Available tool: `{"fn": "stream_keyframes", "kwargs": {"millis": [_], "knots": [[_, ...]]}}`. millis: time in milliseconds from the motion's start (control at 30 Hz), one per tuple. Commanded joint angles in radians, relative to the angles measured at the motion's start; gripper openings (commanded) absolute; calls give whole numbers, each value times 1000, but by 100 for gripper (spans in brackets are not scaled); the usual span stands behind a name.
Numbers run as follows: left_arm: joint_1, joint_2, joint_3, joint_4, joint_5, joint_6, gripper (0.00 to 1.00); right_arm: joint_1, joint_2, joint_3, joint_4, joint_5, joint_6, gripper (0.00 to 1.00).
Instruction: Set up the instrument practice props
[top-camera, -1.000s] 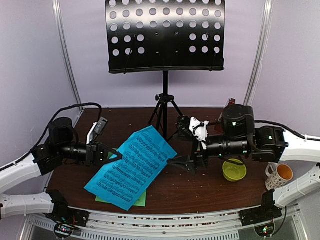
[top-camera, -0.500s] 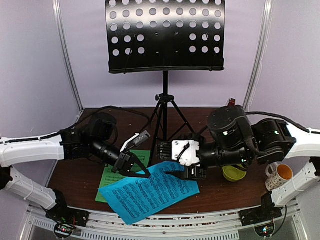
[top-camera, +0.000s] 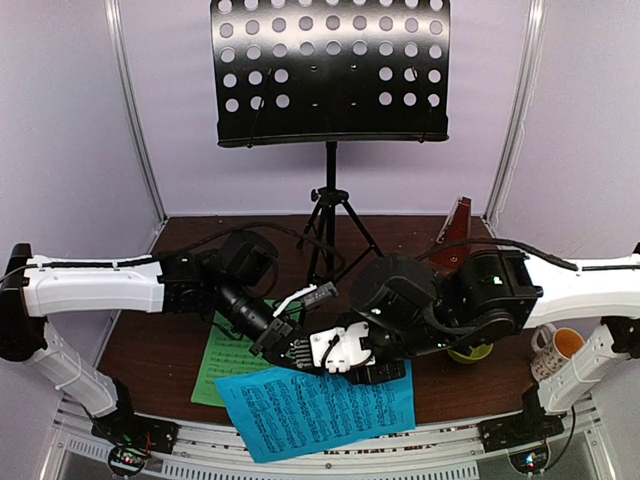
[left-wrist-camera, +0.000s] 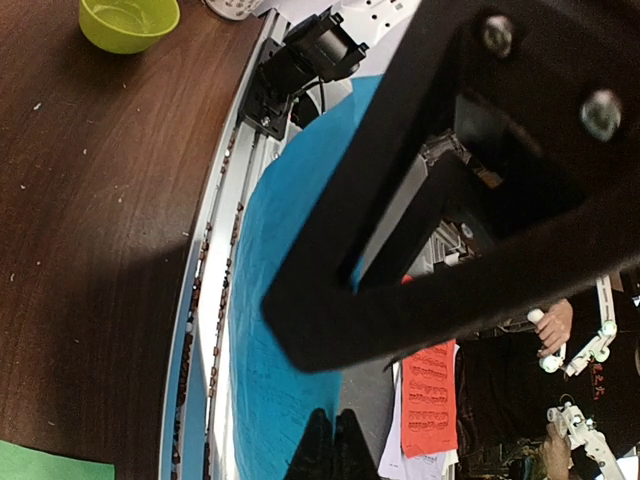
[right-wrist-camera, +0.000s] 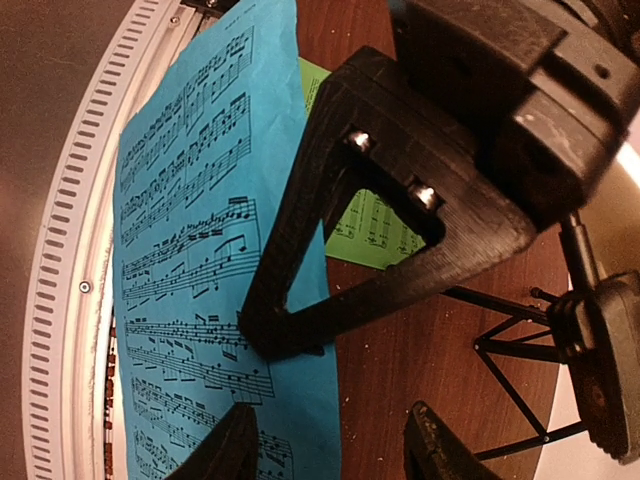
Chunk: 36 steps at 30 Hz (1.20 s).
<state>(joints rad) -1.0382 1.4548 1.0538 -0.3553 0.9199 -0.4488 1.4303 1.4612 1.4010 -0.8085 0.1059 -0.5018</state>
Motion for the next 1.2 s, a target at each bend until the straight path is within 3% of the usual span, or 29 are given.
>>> {"fn": "stream_keyframes", "kwargs": {"millis": [0,300,600,667,800,833,1033,1167], "knots": [[-9,23,53,-16,20,34,0,7,32,48,-51,5,16,49],[-12,43,69,-42,21,54,0,7,88,66,-89,5,37,36],[-10,45,84,-80,-22,90,2,6,84,73,-96,-4,65,0],[-5,13,79,-83,-57,109,13,4,71,60,-86,-5,72,0],[77,-130,-20,16,-112,74,50,-18,0,-6,-21,-16,101,0],[109,-178,-59,57,-116,57,55,-27,-24,-27,0,-30,109,0],[193,-460,-210,209,-225,42,73,-127,-204,-197,232,-182,199,0],[193,-606,-302,302,-313,26,77,-218,-320,-306,402,-358,301,0]]}}
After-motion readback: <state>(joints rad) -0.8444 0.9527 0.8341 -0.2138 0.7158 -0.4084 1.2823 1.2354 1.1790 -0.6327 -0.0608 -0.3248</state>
